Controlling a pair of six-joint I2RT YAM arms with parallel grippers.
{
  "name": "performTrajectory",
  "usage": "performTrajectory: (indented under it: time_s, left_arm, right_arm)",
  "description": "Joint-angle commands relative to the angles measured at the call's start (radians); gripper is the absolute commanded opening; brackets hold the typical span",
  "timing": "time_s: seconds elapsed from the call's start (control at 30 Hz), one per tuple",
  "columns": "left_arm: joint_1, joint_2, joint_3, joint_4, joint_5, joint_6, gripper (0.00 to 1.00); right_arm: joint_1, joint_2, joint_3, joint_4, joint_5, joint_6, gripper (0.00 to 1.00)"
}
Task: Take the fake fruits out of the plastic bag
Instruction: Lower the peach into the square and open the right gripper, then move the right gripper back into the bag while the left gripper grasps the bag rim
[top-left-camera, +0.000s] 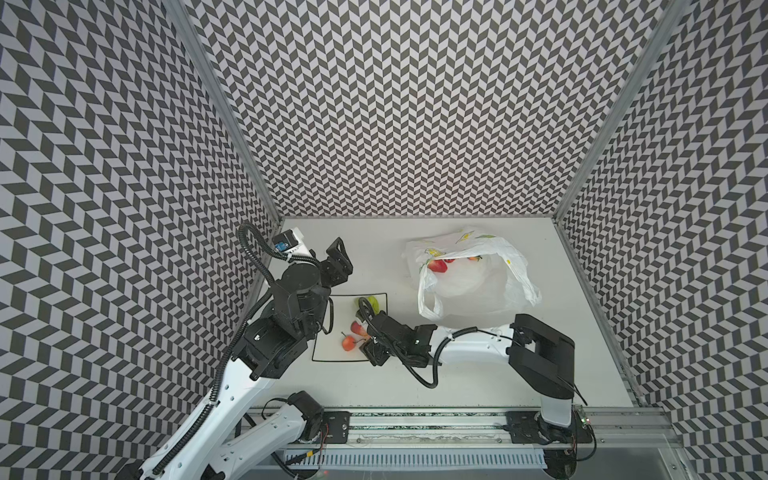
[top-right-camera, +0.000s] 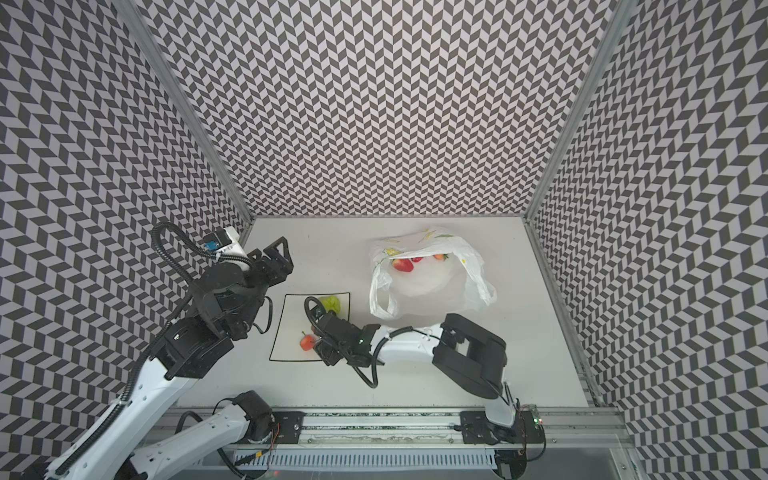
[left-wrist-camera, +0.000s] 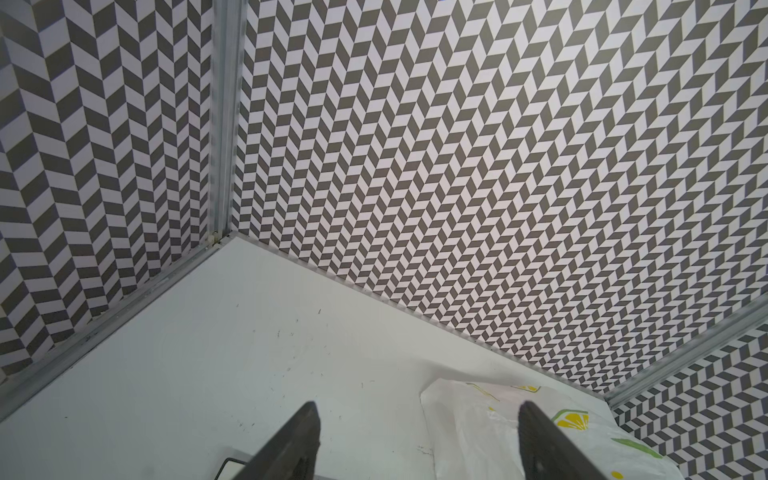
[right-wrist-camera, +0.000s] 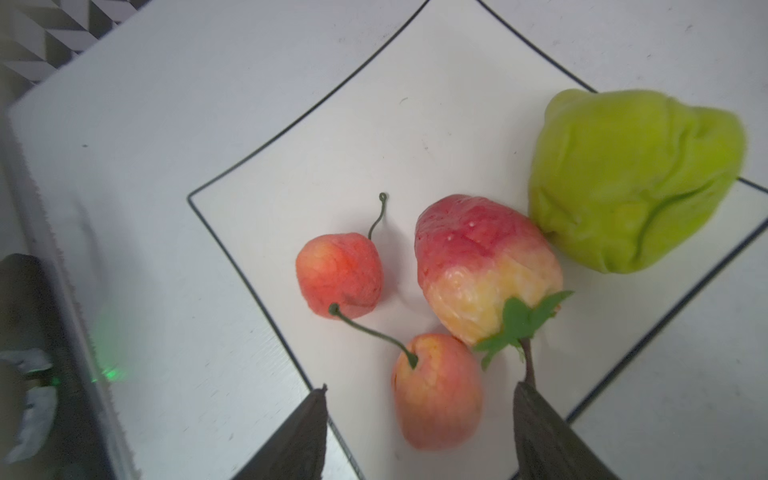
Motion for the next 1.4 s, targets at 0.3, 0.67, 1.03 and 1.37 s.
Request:
performTrajectory:
  time_s: [0.3,0.67,1.03,1.37]
  left_arm:
    - [0.024,0.025,-0.049,0.09,0.188,0.059,0.78]
    - [0.015,0.111,-0.115,0.242,0.632,0.104,0.84]
    - [-0.166,0.302,-0.108,0.289,0.675,0.096,0.94]
    - [-0.169,0.502,-0.062,0.275,0.595,0.104,0.91]
  right_arm:
    - [0.013,-0.634,-0.293,-0.002,-0.084,-0.063,0.72]
    - [-0.054,-0.957,-0.382,-0.28,0.308,0.318,0.59]
    - [-0.382,-0.839,-0.406,-0.179,0.197,0.568,0.48]
    - [-0.483,-0.428,-0.301,0.118,0.125,0.823,0.47]
